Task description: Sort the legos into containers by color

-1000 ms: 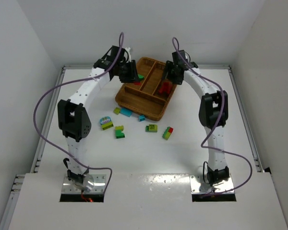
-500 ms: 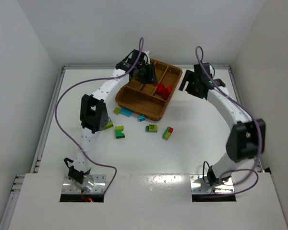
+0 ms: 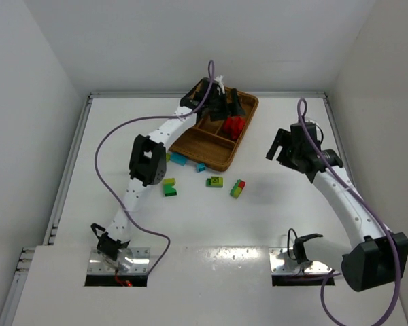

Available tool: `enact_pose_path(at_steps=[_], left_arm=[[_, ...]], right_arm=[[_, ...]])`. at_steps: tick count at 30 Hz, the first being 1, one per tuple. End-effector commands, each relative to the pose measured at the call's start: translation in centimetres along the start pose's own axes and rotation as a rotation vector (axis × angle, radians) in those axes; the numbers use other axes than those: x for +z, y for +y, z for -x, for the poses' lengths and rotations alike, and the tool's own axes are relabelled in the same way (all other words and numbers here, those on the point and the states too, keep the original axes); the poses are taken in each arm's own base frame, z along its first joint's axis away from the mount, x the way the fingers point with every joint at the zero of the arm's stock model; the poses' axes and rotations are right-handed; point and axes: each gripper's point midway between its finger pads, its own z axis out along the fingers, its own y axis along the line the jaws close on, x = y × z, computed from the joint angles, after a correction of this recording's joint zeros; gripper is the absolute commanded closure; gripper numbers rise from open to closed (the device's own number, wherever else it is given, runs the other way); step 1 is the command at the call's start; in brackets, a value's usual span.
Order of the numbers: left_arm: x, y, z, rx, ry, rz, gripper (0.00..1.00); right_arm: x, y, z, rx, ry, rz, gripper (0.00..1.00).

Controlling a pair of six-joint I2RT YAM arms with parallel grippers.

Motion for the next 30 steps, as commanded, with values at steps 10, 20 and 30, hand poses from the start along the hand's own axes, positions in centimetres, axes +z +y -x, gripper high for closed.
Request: enact_pose_path(at_steps=[10, 20, 30], left_arm=[[-9.6, -8.8, 7.1, 0.159, -0.187, -0.104, 0.0], [-19.3, -5.0, 5.5, 0.172, -0.201, 0.088, 0.0], [-28.3, 5.4, 2.0, 0.001, -0.336, 0.421, 0.31]], right_arm=[[-0.4, 3.9, -2.7, -0.09, 0.07, 0.183, 0.18], [3.1, 8.8, -0.8, -0.101, -0.043, 0.142, 0.74], [13.2, 11.3, 3.7, -0.152, 0.082, 0.096, 1.0]])
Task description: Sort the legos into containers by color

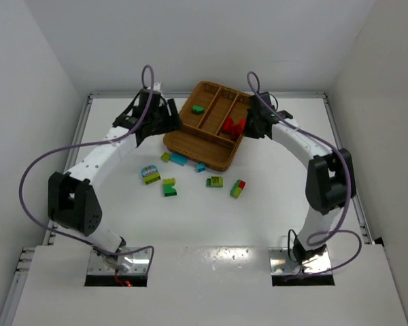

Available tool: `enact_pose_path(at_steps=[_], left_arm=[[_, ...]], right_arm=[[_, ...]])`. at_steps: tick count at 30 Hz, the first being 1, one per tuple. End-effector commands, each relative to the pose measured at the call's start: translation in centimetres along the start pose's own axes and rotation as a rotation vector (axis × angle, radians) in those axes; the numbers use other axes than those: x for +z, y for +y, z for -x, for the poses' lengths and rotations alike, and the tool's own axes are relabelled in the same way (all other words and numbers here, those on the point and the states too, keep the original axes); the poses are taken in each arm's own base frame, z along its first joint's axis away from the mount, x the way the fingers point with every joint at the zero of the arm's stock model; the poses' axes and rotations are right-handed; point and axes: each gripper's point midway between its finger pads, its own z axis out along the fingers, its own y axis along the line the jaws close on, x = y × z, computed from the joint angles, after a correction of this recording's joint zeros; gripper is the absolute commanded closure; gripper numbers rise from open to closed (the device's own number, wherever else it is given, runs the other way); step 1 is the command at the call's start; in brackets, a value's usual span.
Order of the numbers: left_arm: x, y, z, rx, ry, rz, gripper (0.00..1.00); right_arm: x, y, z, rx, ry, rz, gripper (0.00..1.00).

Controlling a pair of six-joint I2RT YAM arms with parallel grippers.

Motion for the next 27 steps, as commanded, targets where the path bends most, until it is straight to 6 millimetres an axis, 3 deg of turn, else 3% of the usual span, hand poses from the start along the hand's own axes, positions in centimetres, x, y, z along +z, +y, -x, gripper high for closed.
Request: enact_pose_path(at_steps=[1, 3, 6, 9, 11, 12, 14, 17, 18, 19, 20, 21, 23, 25, 27], left_arm=[[-3.4, 2.4, 2.1, -0.051, -0.132, 0.062, 0.34], [-3.9, 3.3, 1.9, -0.058, -0.138, 0.081, 0.36], [-4.3, 4.4, 1.9, -0.06, -0.145, 0.102, 0.37], [-4.0, 5.4, 1.4, -0.061, -0.13, 0.117, 0.38], [-4.0, 5.1, 1.3, -0.06, -0.121, 0.1, 0.38], [-4.0, 5.0, 1.2, -0.06, -0.117, 0.092, 0.38], [-3.7, 5.3, 1.1, -0.065, -0.107, 0.093, 0.39], [-3.7, 5.2, 1.0, -0.065, -0.103, 0.085, 0.39], [-3.7, 5.2, 1.0, -0.065, -0.103, 0.085, 0.39], [-3.7, 5.2, 1.0, -0.056, -0.103, 0.085, 0.39], [-3.8, 5.5, 1.2, -0.061, -0.106, 0.092, 0.39], [-3.8, 5.5, 1.2, -0.061, -0.107, 0.092, 0.39], [-3.8, 5.7, 1.0, -0.052, -0.098, 0.097, 0.39], [-4.0, 5.6, 1.2, -0.052, -0.098, 0.097, 0.39], [-4.3, 5.8, 1.5, -0.057, -0.11, 0.099, 0.39]], right_arm=[[1.8, 0.2, 2.1, -0.01, -0.008, 0.015, 1.0], [2.6, 0.5, 3.7, 0.006, -0.019, 0.035, 0.99], [4.6, 0.8, 3.8, 0.002, 0.028, 0.011, 0.99], [4.9, 0.6, 3.9, 0.002, 0.022, -0.002, 0.99], [5.9, 0.5, 3.5, 0.001, 0.033, -0.007, 0.99], [6.0, 1.1, 4.3, 0.003, 0.021, 0.009, 0.99], [7.2, 0.8, 3.5, 0.0, 0.059, -0.01, 0.99], [8.0, 1.4, 3.9, 0.01, 0.057, 0.006, 0.98], [8.1, 2.1, 4.8, 0.012, 0.035, 0.028, 0.98], [9.2, 2.0, 4.5, 0.011, 0.045, 0.022, 0.96], [9.2, 2.6, 5.7, 0.012, 0.027, 0.032, 0.96], [10.4, 2.3, 5.0, 0.01, 0.056, 0.017, 0.96], [10.0, 3.3, 6.9, 0.013, 0.017, 0.037, 0.96], [9.7, 3.3, 6.9, 0.013, 0.017, 0.037, 0.96], [8.0, 4.1, 7.8, 0.01, -0.045, 0.068, 0.95]])
